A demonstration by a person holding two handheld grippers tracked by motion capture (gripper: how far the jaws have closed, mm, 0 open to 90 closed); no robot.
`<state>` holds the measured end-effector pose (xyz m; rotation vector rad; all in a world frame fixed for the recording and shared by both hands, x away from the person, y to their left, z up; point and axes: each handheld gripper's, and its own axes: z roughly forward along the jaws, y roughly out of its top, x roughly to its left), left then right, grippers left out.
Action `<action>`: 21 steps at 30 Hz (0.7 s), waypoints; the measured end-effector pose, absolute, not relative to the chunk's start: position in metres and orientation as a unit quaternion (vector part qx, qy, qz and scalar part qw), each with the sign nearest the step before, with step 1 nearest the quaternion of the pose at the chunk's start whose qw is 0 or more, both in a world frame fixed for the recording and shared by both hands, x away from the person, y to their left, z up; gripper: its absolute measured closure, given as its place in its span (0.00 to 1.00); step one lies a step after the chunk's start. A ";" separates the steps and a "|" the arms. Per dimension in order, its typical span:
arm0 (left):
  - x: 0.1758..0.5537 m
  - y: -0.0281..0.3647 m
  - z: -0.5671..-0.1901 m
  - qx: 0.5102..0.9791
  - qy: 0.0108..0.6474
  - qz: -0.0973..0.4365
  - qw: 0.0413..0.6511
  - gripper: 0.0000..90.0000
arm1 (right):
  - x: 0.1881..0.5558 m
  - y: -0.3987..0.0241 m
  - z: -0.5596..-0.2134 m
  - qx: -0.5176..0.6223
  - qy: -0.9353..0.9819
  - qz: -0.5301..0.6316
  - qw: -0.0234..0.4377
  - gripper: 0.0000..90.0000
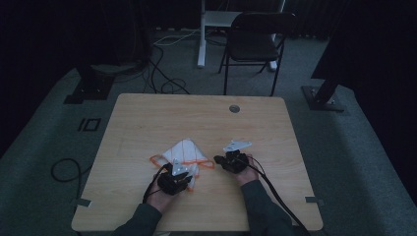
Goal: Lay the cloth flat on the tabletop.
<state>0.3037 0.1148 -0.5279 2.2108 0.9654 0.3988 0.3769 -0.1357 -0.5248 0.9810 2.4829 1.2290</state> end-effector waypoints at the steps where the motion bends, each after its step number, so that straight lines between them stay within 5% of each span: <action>1: 0.304 0.115 -0.528 0.850 0.370 0.153 0.341 0.85 | 0.376 -0.135 -0.525 0.330 0.841 0.418 0.101 0.83; 7: 0.304 0.118 -0.527 0.848 0.372 0.153 0.344 0.90 | 0.374 -0.123 -0.535 0.313 0.853 0.407 0.095 0.72; 12: 0.303 0.125 -0.523 0.846 0.372 0.159 0.348 0.93 | 0.377 -0.121 -0.535 0.313 0.855 0.400 0.107 0.98; 21: 0.307 0.167 -0.506 0.814 0.412 0.189 0.363 0.94 | 0.381 -0.137 -0.517 0.329 0.845 0.402 0.127 0.99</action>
